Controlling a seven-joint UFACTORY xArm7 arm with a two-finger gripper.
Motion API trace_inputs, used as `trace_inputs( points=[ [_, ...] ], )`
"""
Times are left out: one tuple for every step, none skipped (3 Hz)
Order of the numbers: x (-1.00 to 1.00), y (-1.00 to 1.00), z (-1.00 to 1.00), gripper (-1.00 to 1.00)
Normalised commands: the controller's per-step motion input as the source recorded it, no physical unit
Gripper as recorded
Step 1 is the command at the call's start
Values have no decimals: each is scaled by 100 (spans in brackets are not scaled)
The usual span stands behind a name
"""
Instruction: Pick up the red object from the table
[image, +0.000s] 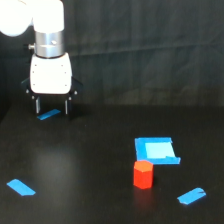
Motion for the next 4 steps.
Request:
trace_inputs(
  points=[
    [94,-80,-10,100],
    [87,-83,-29,100],
    [97,-79,-30,95],
    [100,-76,-23,95]
  ],
)
